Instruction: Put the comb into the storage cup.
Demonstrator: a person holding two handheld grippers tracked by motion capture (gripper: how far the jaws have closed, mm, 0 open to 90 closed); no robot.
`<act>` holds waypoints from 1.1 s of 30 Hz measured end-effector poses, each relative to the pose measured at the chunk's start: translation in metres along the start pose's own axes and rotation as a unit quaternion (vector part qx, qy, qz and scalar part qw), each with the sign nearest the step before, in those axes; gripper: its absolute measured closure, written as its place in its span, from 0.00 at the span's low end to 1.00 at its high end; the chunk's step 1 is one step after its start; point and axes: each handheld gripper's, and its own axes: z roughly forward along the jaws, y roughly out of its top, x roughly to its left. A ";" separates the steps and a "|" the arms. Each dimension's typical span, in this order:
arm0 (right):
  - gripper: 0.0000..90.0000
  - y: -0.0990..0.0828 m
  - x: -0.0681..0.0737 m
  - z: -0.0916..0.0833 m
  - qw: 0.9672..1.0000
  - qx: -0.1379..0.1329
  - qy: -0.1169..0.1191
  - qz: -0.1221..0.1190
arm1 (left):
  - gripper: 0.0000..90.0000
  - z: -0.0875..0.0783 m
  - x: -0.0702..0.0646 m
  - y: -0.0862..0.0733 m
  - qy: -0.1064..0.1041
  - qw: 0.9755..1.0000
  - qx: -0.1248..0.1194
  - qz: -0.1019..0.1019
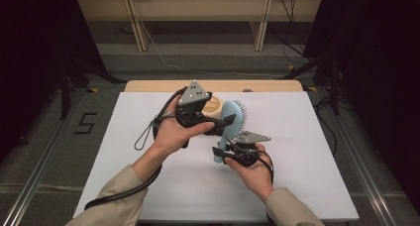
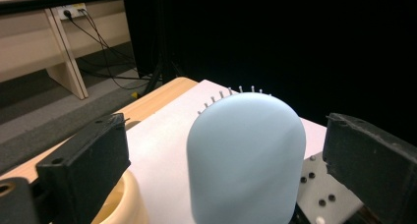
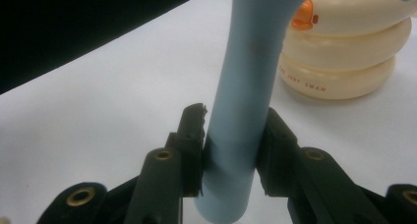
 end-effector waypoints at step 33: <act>0.76 0.001 0.000 -0.001 1.000 0.005 -0.006 -0.003 | 0.17 0.031 0.001 -0.015 0.008 0.999 0.021 -0.023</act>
